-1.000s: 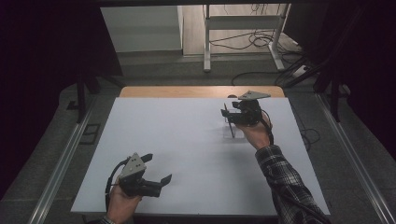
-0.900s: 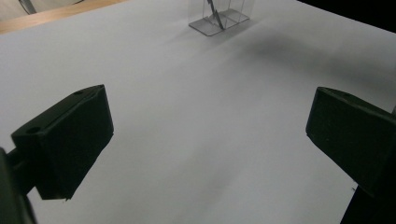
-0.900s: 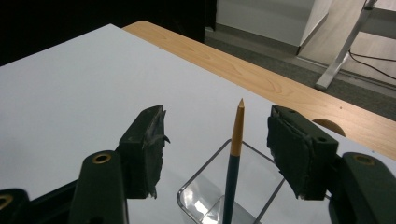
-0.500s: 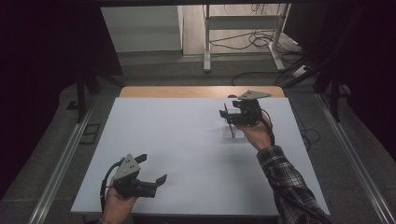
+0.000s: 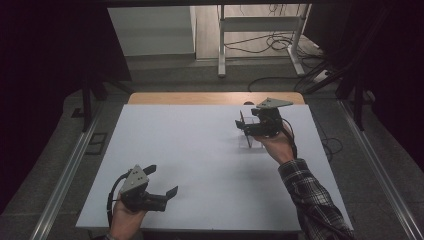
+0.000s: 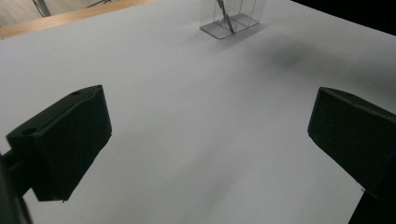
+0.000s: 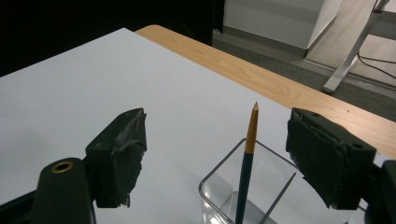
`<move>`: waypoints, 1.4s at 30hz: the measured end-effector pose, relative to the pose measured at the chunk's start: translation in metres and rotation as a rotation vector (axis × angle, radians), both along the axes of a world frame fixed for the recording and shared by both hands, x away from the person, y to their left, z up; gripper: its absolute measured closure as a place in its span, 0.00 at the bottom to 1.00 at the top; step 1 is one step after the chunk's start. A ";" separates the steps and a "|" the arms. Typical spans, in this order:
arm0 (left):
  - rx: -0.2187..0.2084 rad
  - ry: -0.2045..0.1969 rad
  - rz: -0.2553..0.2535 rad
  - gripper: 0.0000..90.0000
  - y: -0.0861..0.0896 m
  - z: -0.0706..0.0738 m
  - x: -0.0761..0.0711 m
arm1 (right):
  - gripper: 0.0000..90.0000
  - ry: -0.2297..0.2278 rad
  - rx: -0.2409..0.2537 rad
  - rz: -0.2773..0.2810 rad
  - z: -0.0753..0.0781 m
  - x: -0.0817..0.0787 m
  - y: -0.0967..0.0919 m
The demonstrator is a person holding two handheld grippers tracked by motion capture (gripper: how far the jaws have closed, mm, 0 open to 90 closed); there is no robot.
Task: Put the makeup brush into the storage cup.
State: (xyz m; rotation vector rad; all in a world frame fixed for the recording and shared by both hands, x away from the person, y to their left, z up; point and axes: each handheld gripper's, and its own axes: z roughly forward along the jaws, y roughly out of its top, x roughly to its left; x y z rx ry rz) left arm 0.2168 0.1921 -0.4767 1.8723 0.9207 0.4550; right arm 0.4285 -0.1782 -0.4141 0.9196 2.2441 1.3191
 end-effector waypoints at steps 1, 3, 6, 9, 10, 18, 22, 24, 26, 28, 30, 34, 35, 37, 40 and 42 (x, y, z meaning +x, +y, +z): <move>0.000 -0.001 0.001 0.00 0.000 0.000 0.000 | 0.22 0.000 0.000 0.000 0.000 -0.001 0.000; 0.001 -0.002 0.000 0.00 0.000 0.000 0.000 | 0.21 -0.005 0.000 0.003 0.000 -0.003 0.000; 0.003 -0.003 -0.001 0.00 0.000 0.000 0.000 | 0.20 -0.006 0.001 0.007 0.002 -0.005 0.000; 0.002 -0.002 -0.002 0.00 0.000 0.000 0.000 | 0.19 -0.009 0.003 0.009 0.003 -0.008 0.001; 0.003 -0.002 -0.002 0.00 0.000 0.000 0.000 | 0.19 -0.012 0.003 0.009 0.004 -0.009 0.001; 0.006 -0.001 -0.002 0.00 -0.001 0.000 0.000 | 0.15 -0.016 -0.009 0.013 0.008 -0.015 0.001; 0.004 -0.001 -0.002 0.00 0.000 0.000 0.000 | 0.14 -0.016 -0.014 0.019 0.010 -0.020 0.002; 0.007 -0.001 -0.002 0.00 -0.001 0.000 0.000 | 0.13 -0.024 -0.017 0.023 0.011 -0.023 0.002; 0.008 -0.001 -0.002 0.00 -0.001 0.000 0.000 | 0.13 -0.027 -0.018 0.025 0.013 -0.025 0.002; 0.007 -0.001 -0.002 0.00 -0.001 0.000 0.000 | 0.12 -0.030 -0.020 0.030 0.013 -0.027 0.003; 0.006 -0.001 0.000 0.00 -0.001 0.000 0.000 | 0.12 -0.032 -0.023 0.030 0.014 -0.030 0.003; 0.006 0.000 0.000 0.00 0.000 0.000 -0.001 | 0.11 -0.033 -0.021 0.034 0.014 -0.035 0.003; 0.005 0.000 0.000 0.00 0.000 0.000 -0.001 | 0.11 -0.035 -0.019 0.036 0.014 -0.036 0.003; 0.006 0.003 -0.001 0.00 0.000 0.000 -0.001 | 0.11 -0.036 -0.018 0.039 0.014 -0.039 0.003; 0.005 0.006 0.000 0.00 0.001 -0.001 -0.002 | 0.11 -0.042 -0.010 0.043 0.013 -0.044 0.002; 0.003 0.006 0.002 0.00 0.002 -0.001 -0.002 | 0.11 -0.043 -0.007 0.045 0.012 -0.047 0.001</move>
